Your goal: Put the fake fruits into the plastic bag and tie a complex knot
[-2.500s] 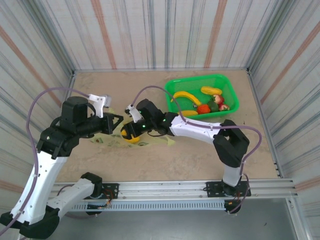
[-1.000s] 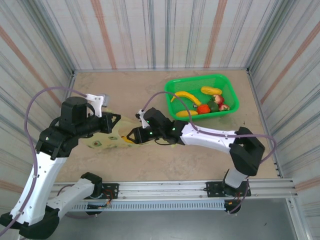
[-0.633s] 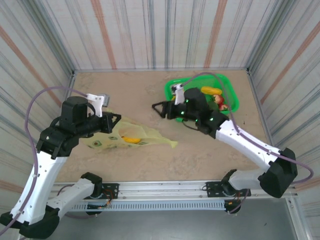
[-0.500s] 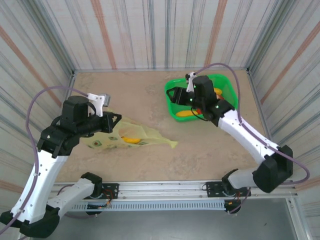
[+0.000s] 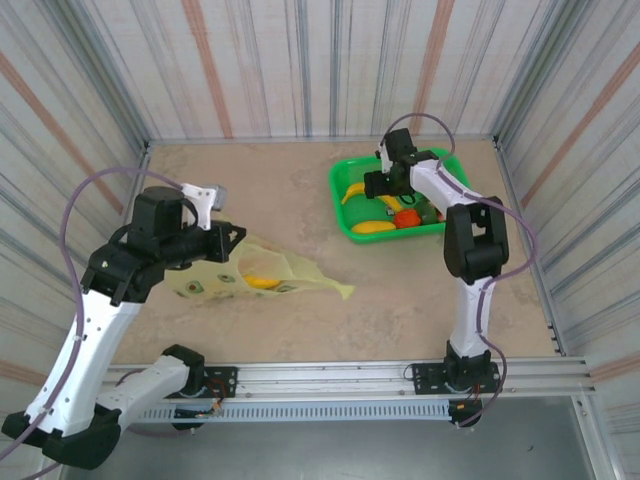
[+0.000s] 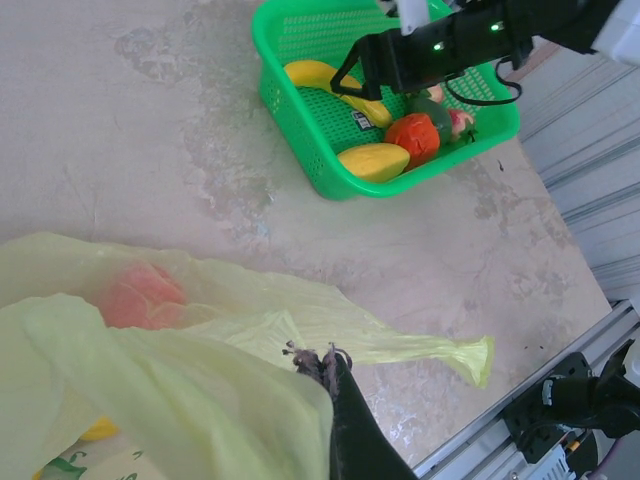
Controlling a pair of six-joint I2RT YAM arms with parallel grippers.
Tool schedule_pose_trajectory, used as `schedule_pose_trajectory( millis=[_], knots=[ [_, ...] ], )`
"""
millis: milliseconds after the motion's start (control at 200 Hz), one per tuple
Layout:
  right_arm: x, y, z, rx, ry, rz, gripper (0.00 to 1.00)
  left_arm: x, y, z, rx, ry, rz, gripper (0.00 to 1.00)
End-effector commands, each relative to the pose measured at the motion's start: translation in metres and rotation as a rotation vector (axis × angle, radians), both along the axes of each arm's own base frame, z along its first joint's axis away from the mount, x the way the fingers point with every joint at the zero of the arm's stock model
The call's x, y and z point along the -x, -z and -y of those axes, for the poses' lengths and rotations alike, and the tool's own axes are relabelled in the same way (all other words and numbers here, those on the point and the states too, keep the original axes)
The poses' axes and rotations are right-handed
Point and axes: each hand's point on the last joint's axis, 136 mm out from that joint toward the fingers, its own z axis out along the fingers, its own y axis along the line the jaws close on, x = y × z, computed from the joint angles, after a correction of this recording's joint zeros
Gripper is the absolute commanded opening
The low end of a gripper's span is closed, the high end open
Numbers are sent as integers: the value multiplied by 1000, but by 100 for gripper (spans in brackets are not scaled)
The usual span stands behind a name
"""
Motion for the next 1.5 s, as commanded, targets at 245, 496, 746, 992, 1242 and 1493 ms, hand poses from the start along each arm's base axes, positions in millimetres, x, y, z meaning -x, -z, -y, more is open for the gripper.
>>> schedule_pose_trajectory(
  millis=[245,496,746,992,1242,1493],
  knots=[
    [-8,41,8,67,-56,-104,76,-7,-7,7,0,36,25,0],
    [-6,36,8,71,-72,-97,38,-8,-8,7,-3,32,28,0],
    [-2,-9,11,74,-83,10,31,-4,-7,3,-9,23,36,0],
    [2,-79,13,98,-80,238,31,1,-11,-2,-3,8,53,0],
    [17,-149,6,140,-72,494,31,0,-16,-3,18,-7,55,0],
    [96,-207,-57,-47,-181,600,32,1,-22,-3,39,-16,60,0]
  ],
)
